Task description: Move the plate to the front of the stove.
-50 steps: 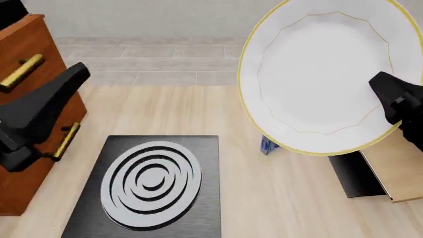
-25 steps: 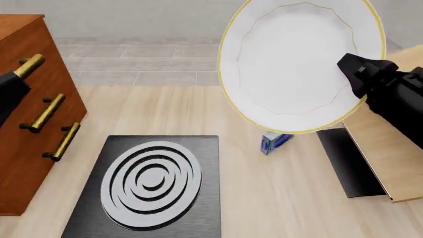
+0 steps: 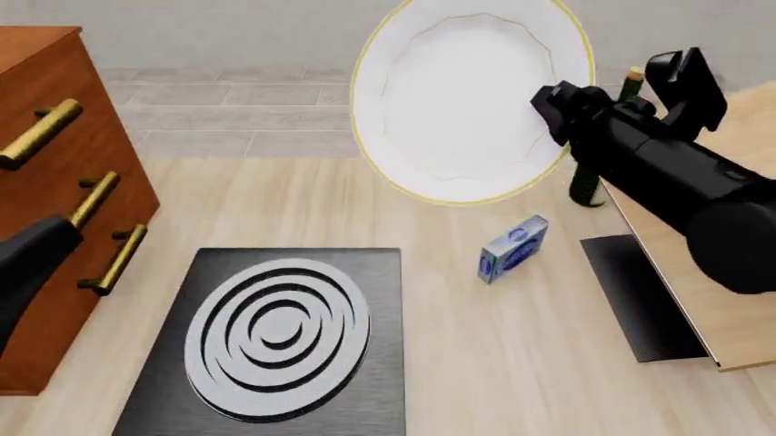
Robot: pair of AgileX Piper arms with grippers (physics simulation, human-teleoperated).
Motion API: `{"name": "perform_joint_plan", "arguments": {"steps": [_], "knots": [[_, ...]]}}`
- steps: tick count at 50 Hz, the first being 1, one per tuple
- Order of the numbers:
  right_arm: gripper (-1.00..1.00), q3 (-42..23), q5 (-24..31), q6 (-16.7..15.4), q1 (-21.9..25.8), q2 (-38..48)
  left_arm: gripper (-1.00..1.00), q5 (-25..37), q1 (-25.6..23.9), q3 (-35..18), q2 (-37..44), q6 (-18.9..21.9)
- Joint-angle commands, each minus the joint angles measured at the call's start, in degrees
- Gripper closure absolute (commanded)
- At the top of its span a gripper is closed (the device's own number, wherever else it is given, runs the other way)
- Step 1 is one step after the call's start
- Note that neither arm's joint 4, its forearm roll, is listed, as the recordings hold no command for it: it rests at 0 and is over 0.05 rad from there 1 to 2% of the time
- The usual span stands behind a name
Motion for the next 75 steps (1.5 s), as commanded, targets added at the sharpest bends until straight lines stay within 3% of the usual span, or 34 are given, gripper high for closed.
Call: {"name": "perform_joint_plan", "arguments": {"steps": [1, 21, 22, 24, 25, 26, 28, 29, 38, 50, 75], "knots": [[1.00, -4.6, -3.8, 3.4, 1.1, 9.5, -1.00, 3.5, 2.1, 2.5, -3.9, -1.8], [1.00, -14.5, -4.5, 9.4, 3.2, 22.3, -1.00, 4.5, 4.7, 6.4, -7.9, -1.5], [1.00, -14.7, -5.6, 11.7, 3.4, 23.7, -1.00, 4.3, 4.8, 6.8, -8.0, -1.4], [1.00, -15.9, -4.6, 10.7, 3.0, 24.4, -1.00, 4.3, 4.9, 7.1, -8.2, -1.4], [1.00, -16.9, -3.7, 12.5, 3.9, 26.3, -1.00, 4.3, 5.0, 7.3, -8.4, -1.4], [1.00, -16.9, -4.2, 11.7, 3.1, 25.9, -1.00, 4.3, 5.1, 7.4, -8.5, -1.4], [1.00, -16.6, -5.6, 14.2, 3.3, 26.9, -1.00, 4.5, 5.2, 7.5, -8.7, -1.6], [1.00, -17.3, -4.8, 13.4, 3.2, 27.0, -1.00, 4.5, 5.2, 7.6, -8.9, -1.6], [1.00, -19.0, -5.9, 19.1, 2.8, 30.7, -1.00, 4.6, 5.7, 8.1, -9.5, -2.2], [1.00, -26.3, -0.6, 16.9, 3.7, 36.2, -1.00, 5.7, 6.4, 8.7, -11.3, -3.1], [1.00, -35.6, 0.5, 18.9, 5.1, 48.4, -1.00, 5.9, 8.7, 10.5, -12.2, -3.9]]}}
